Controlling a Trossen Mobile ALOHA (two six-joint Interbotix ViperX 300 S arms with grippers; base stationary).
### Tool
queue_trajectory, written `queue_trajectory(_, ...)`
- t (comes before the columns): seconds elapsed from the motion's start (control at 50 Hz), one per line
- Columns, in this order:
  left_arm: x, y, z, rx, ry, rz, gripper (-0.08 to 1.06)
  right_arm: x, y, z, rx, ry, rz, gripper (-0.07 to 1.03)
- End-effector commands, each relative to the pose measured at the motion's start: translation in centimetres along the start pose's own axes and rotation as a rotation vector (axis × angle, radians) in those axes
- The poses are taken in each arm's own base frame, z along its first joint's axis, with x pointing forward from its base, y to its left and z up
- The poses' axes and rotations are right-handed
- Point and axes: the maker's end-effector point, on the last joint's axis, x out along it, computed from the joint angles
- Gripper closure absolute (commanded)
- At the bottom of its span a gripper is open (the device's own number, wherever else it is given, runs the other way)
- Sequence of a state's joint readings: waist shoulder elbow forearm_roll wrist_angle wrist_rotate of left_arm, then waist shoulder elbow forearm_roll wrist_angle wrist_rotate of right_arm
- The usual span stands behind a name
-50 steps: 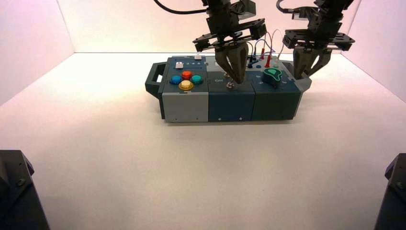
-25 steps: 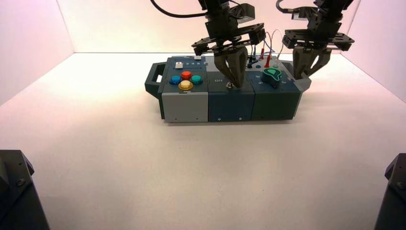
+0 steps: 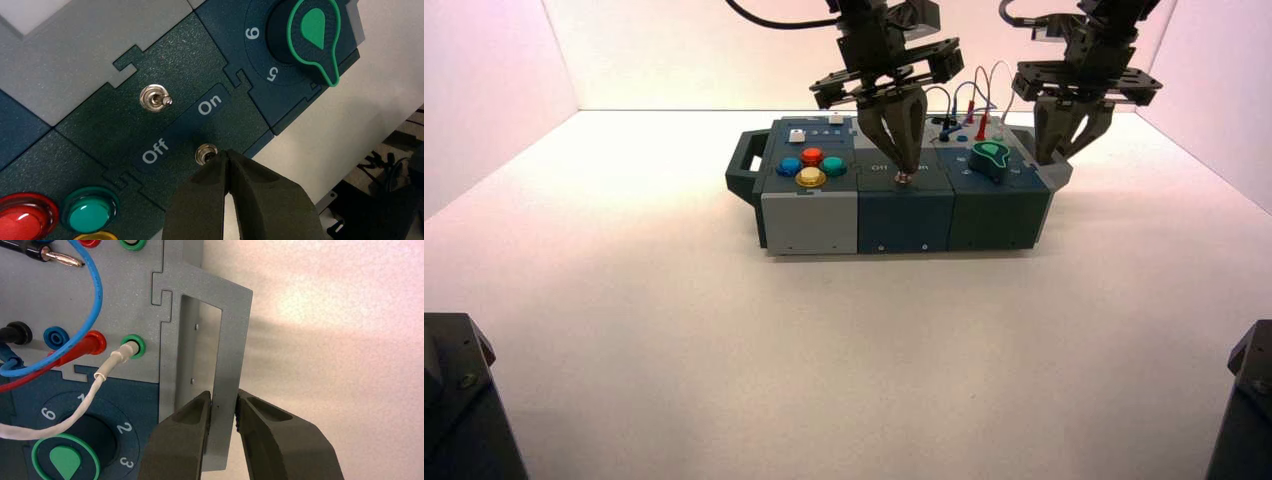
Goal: Flip the bottom switch off with the left gripper.
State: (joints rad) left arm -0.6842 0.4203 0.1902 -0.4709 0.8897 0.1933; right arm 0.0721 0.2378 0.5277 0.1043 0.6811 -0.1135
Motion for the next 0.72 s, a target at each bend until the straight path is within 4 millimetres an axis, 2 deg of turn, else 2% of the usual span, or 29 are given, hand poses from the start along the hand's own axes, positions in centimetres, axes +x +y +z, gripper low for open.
queue_trajectory(0.02, -3.5, 0.6, 1.5, -0.006, -0.075, 0.001, 1.01, -0.6, 0.0, 1.0, -0.030, -0.032, -0.004, 0.99)
queue_trajectory(0.2, -5.8, -1.1, 1.7, 0.012, -0.118, -0.011, 1.01, -0.4, 0.0, 1.1, -0.029, -0.027, -0.002, 0.99)
queue_trajectory(0.42, -8.4, -2.2, 1.8, 0.026, -0.162, -0.020, 1.01, -0.2, 0.3, 1.3, -0.033, -0.028, -0.002, 0.99)
queue_trajectory(0.72, -8.7, -2.4, 1.6, 0.023, -0.169, -0.021, 1.01, -0.3, 0.6, 1.1, -0.038, -0.027, 0.002, 0.99)
